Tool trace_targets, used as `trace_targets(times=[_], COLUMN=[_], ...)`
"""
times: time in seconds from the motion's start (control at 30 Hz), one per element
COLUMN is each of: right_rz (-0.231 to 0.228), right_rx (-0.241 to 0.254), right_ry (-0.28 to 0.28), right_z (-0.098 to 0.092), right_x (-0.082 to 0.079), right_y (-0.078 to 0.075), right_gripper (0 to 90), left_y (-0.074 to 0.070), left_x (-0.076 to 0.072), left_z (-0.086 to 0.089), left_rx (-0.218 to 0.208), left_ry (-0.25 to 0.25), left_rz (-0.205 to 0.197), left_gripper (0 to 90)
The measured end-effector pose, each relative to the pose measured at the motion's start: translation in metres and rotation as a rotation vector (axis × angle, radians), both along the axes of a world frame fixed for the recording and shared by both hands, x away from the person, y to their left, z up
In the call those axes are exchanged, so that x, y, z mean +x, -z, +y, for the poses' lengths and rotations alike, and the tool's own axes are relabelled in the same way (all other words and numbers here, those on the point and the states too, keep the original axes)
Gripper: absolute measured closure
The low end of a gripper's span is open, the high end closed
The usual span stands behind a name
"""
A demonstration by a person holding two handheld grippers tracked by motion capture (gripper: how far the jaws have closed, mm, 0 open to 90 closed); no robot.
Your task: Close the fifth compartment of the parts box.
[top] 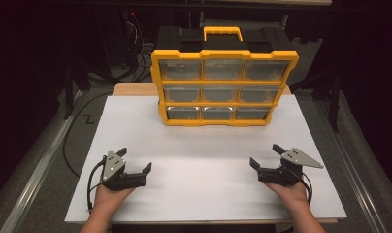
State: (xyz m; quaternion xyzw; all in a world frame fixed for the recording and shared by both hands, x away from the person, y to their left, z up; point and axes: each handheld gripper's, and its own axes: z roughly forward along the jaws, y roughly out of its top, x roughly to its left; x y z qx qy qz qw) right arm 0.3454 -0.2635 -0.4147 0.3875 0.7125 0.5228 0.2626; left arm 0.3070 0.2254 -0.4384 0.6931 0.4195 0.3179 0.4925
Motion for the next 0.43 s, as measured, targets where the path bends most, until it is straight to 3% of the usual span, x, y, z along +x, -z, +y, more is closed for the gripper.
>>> trace_targets(times=[0.43], right_rz=[-0.001], right_rx=[-0.030], right_ry=[0.041], right_z=[-0.0031], right_x=[0.0020], right_y=[0.0052], right_gripper=[1.1], left_y=[-0.0002], left_x=[-0.0007], left_z=[-0.0010], left_rx=[-0.001], left_ry=[-0.002], left_rz=[0.000], left_gripper=[0.1])
